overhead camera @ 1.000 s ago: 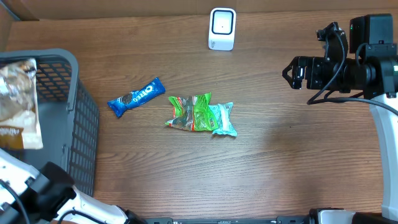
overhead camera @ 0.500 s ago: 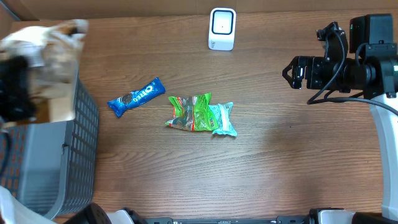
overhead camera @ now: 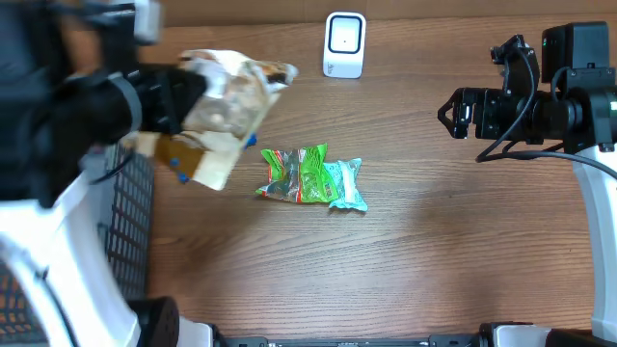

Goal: Scan the item barcode
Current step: 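Carry the bread bag over the packets toward the scanner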

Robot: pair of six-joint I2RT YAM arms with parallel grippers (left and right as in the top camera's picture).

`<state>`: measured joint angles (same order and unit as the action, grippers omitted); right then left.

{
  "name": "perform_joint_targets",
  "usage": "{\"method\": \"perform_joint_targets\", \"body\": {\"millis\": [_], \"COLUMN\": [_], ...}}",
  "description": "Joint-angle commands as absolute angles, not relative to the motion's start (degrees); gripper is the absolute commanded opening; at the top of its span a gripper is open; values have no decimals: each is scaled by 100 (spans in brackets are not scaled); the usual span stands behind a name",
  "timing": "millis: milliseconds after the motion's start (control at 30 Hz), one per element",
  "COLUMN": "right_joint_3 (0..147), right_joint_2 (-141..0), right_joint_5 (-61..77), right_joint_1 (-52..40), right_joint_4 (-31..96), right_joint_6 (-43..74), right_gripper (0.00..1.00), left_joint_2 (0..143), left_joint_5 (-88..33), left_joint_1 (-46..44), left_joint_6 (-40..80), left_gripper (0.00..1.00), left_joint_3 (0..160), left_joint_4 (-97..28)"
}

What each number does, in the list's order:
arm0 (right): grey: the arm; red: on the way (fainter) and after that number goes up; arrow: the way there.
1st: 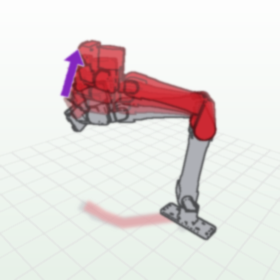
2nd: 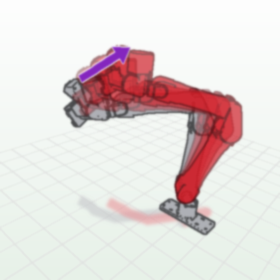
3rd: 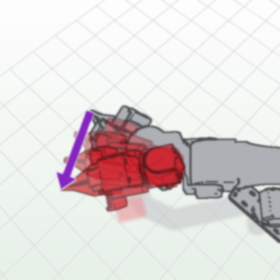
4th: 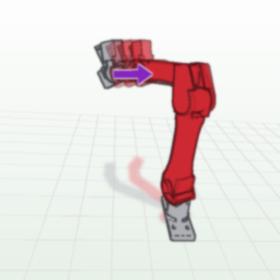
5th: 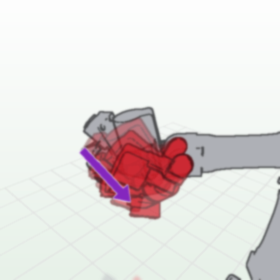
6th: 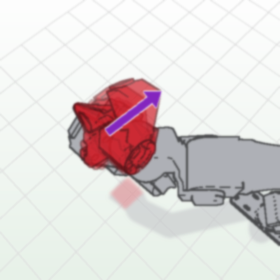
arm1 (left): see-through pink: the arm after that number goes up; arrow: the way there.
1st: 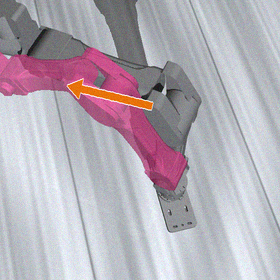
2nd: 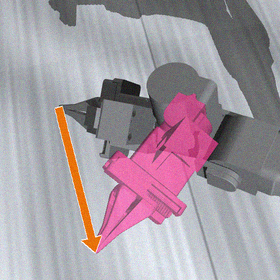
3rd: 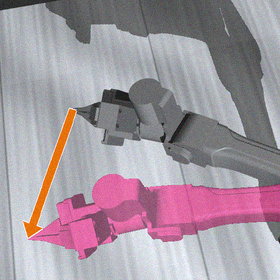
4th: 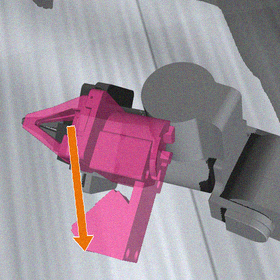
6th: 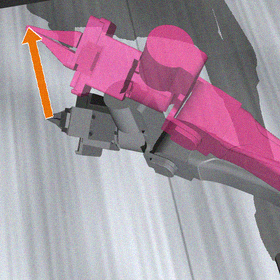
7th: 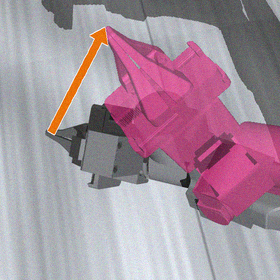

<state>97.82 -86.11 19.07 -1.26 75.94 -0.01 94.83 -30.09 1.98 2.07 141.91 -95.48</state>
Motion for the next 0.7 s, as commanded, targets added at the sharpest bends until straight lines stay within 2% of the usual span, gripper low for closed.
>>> {"method": "perform_joint_targets", "body": {"millis": [0, 333, 667], "right_joint_3": [9863, 9863, 9863], "right_joint_2": [-8608, -8608, -8643], "right_joint_5": [1896, 1874, 1852], "right_joint_1": [-154, -154, -154], "right_joint_4": [7577, 7577, 7548], "right_joint_6": [-27, -30, -25], "right_gripper": [100, 100, 100], "left_joint_2": [9815, 10628, 11539], "left_joint_5": [-2694, -1848, -1785], "left_joint_1": [-443, -1763, -2139], "left_joint_6": [486, 1116, 1981], "left_gripper": [4, 4, 4], "left_joint_3": [13701, 12663, 11937], "left_joint_4": [-9325, -8217, -7487]}}
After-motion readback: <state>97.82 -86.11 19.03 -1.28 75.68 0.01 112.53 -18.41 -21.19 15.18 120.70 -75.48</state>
